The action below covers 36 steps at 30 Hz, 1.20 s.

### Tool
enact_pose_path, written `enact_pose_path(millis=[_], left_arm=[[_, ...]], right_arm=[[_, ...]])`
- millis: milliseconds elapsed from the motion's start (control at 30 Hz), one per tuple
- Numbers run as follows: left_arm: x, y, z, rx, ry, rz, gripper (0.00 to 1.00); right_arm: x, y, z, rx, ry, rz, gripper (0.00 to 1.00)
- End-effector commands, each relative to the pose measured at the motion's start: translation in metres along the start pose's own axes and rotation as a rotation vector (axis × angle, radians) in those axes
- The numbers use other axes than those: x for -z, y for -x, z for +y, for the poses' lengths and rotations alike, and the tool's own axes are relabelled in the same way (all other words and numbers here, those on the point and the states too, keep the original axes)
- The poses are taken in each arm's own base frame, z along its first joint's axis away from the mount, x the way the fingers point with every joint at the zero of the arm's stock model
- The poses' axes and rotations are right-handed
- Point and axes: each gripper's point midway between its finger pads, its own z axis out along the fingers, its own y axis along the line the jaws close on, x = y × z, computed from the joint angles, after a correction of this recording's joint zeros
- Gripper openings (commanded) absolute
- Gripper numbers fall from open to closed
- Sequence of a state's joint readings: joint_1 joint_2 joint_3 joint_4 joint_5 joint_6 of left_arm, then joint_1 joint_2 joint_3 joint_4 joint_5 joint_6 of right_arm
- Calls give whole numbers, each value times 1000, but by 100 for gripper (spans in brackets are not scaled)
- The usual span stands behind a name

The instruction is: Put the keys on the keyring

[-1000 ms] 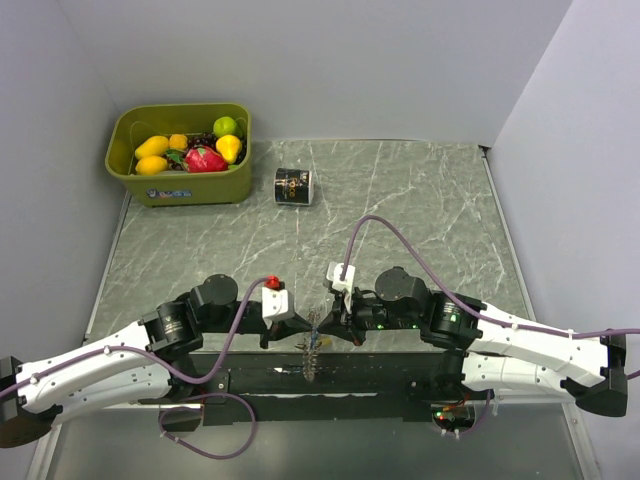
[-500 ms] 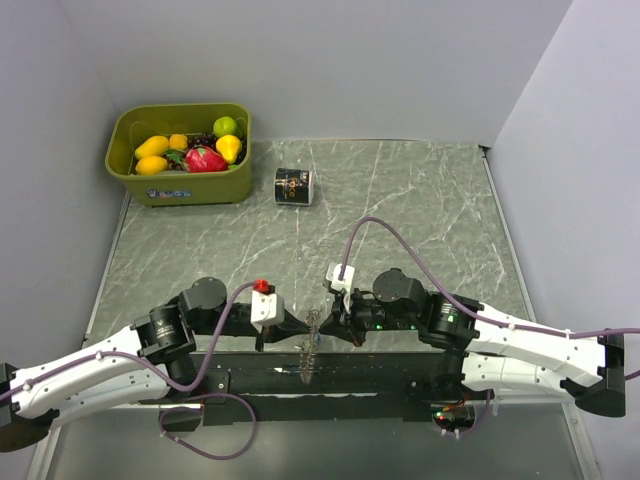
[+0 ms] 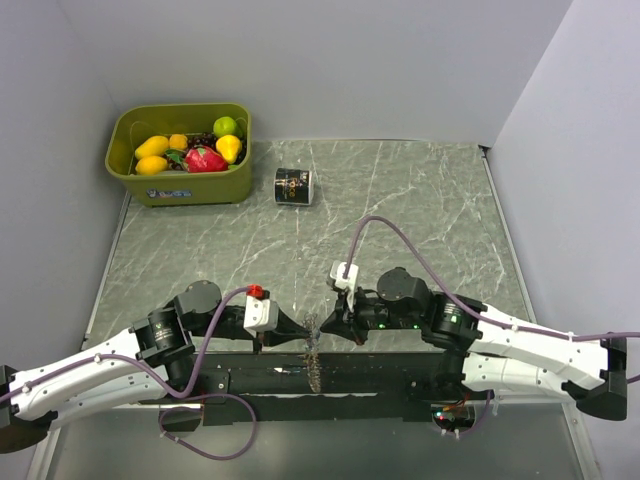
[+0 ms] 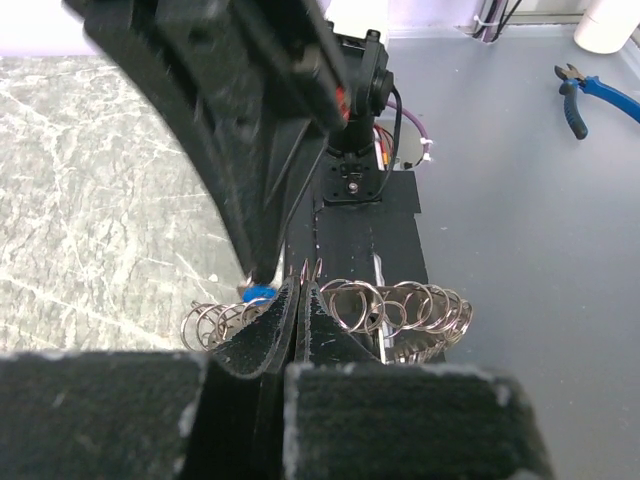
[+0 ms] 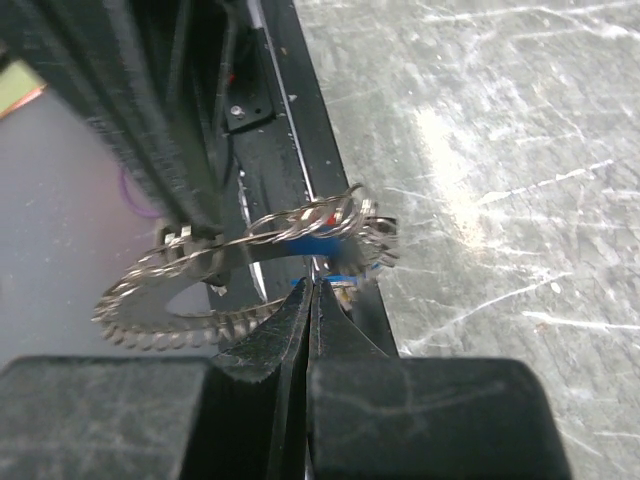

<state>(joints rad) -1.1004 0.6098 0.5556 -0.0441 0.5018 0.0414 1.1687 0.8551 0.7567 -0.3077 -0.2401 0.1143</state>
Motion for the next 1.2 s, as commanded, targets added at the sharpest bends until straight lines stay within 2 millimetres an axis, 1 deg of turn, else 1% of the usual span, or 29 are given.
enact_pose_path(millis=[0,133,167,200,233,367,400,533,667,767,900,1067,1167], left_arm=[[-1,22,4,-51,15,-65,1],[-4,20,11,-42,43,-47,1],[-4,23,11,-42,47,-50,1],[-6,21,15,-35,64,-42,1],[-6,16,15,-22,65,-17,1],[-8,14,22,-10,94,5,1],[-10,11,23,-5,93,19,1],[-11,11,22,-1,87,26,1],[-11,9,21,-3,80,29,1],[-10,8,20,-5,77,32,1],[-10,7,20,-5,80,35,1],[-10,6,20,-4,76,42,1],[-11,8,20,-11,69,37,1]], right_arm=[[15,24,14,30,57,-106,0],[28,33,22,48,86,-139,0],[28,32,22,45,85,-132,0],[29,32,22,45,85,-129,0],[30,34,24,47,96,-130,0],[22,31,31,41,143,-95,0],[21,32,31,38,144,-94,0],[8,27,25,23,125,-43,0],[2,27,18,11,86,-30,0],[2,29,12,-1,46,-32,0],[4,35,19,13,82,-50,0],[5,38,21,24,95,-61,0],[4,35,15,17,60,-48,0]])
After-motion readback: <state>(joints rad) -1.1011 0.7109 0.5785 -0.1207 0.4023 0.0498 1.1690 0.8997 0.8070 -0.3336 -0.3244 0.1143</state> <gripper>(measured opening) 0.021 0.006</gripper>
